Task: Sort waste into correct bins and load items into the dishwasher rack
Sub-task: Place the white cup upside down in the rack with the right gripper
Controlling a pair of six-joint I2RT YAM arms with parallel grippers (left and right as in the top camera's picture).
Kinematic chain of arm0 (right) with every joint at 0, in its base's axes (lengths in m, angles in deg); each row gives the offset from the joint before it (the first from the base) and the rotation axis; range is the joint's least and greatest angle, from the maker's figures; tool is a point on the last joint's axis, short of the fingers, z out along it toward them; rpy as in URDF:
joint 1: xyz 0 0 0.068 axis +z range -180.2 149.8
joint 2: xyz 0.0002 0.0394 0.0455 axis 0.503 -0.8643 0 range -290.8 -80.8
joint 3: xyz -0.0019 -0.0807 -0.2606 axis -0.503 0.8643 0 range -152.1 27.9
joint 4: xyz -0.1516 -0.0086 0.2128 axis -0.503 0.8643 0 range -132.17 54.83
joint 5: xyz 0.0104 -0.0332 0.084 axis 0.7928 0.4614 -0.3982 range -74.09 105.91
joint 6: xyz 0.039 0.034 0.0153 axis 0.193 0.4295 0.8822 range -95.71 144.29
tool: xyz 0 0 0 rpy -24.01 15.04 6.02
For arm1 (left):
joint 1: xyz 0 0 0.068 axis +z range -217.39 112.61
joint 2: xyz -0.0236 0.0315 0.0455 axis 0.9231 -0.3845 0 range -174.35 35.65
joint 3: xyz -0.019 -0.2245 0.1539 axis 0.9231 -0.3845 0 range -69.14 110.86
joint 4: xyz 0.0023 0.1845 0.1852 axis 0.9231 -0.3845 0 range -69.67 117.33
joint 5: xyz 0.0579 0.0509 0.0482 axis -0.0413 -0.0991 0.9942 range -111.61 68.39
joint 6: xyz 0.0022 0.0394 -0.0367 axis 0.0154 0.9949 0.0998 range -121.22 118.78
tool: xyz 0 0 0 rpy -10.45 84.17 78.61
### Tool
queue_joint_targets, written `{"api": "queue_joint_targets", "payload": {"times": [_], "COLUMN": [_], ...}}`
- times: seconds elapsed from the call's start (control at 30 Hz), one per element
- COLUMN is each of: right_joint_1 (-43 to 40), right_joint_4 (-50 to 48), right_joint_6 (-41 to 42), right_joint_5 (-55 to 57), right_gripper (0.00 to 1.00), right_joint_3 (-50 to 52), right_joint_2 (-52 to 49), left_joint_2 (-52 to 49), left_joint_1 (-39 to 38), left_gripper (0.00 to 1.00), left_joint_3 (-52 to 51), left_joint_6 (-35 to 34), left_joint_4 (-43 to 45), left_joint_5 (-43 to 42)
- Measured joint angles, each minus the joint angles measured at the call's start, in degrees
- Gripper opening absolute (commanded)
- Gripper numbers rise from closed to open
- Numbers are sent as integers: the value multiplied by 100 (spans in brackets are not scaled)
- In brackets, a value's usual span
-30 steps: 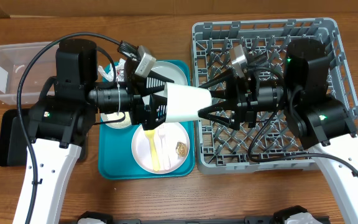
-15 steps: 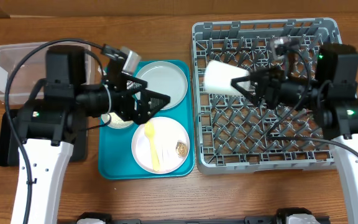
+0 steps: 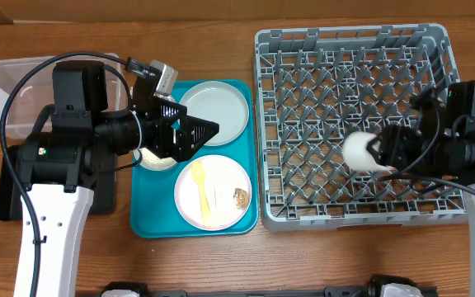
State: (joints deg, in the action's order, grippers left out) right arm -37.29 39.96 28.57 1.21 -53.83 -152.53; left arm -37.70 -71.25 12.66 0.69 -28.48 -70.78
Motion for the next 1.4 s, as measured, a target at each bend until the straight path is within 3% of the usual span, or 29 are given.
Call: {"api": "queue_joint_targets", "payload": {"times": [0.27, 0.57, 0.67, 0.9, 1.1, 1.3, 1.4], "right_joint_1": [0, 0, 0, 0, 0, 219, 378], "right_joint_4": [345, 260, 74, -175, 35, -330, -710], "right_joint_6": [791, 1003, 1029, 1080, 1054, 721, 612], "right_joint_5": [1576, 1980, 2006, 1932, 1707, 590, -114], "right_gripper": [43, 43, 72, 84, 83, 85, 91], "right_joint_3": [-2, -2, -2, -4, -334, -579, -584], "right_joint_2": [-168, -1174, -1493, -1521, -1016, 22, 535], "left_joint_2": [0, 0, 0, 0, 0, 0, 0], "left_joint_1": [0, 0, 0, -2, 0, -2, -2], "left_gripper": [100, 100, 100, 100, 100, 100, 100], "left_joint_3": [0, 0, 0, 0, 0, 0, 0], "left_joint_6": [0, 0, 0, 0, 0, 2, -190], "left_joint_4": [7, 0, -20, -46, -90, -299, -455], "left_joint_5": [17, 17, 17, 17, 17, 0, 498]}}
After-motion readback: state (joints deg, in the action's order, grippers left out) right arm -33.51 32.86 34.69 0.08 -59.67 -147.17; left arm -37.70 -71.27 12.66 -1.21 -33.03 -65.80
